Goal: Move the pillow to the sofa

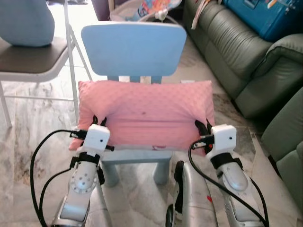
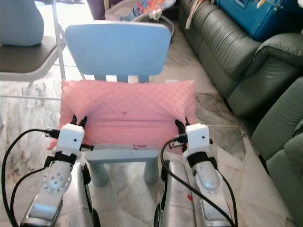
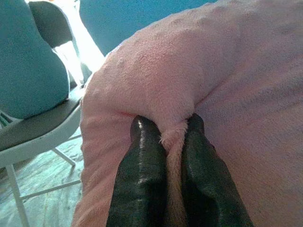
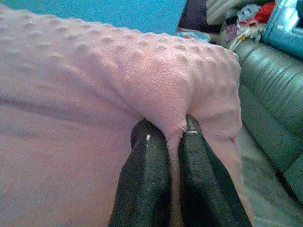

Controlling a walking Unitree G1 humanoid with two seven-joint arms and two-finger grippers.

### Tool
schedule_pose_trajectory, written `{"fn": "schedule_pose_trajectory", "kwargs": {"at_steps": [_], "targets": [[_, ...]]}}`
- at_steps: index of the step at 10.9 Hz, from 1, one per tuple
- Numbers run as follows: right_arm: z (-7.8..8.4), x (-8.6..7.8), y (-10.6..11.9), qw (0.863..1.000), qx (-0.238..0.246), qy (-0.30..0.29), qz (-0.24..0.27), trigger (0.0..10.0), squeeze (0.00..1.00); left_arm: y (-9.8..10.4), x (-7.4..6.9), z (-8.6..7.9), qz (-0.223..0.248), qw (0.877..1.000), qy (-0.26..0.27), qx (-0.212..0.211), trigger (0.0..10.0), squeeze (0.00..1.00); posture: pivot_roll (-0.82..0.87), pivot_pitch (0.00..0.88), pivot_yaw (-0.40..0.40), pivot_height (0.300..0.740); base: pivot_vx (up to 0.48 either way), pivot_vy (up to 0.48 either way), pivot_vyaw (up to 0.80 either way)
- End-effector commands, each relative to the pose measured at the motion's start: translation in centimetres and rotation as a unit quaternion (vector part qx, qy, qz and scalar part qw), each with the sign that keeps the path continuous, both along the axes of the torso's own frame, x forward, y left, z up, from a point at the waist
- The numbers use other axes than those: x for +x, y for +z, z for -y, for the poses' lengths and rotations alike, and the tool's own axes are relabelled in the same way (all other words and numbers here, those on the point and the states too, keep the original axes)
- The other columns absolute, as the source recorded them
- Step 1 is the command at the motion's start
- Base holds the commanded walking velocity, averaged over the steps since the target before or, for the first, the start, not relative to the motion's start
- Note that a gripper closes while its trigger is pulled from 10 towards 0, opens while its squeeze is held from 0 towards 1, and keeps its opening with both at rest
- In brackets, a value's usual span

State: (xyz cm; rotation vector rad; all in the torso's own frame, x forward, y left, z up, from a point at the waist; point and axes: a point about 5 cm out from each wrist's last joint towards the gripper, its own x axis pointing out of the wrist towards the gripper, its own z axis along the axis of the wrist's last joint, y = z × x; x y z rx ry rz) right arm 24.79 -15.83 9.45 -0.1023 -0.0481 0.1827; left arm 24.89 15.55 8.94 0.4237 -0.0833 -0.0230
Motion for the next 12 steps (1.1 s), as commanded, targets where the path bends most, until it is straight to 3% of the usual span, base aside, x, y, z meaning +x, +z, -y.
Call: {"fn": "schedule_pose_trajectory", "kwargs": {"at_steps": [1,3,12], "targets": [[1.7,0.3,0.8,0.999,0.008,-0.047,0.01,10.0,0.0,0.3,0.1,-1.2,0.004,0.999,0.043,0.004,10.0,0.0,0.02,0.0,-0.055,0.522,0.0,0.0,0.0],[1.7,0.5,0.6,0.998,0.034,-0.059,-0.004,10.0,0.0,0.3,0.4,-0.8,-0.004,0.999,0.04,-0.018,10.0,0.0,0.02,0.0,-0.057,0.562,0.0,0.0,0.0],[1.6,0.7,1.4,0.998,0.028,-0.059,-0.012,10.0,0.0,0.6,1.4,0.3,-0.011,0.999,0.032,-0.027,10.0,0.0,0.01,0.0,-0.059,0.727,0.0,0.0,0.0]]}}
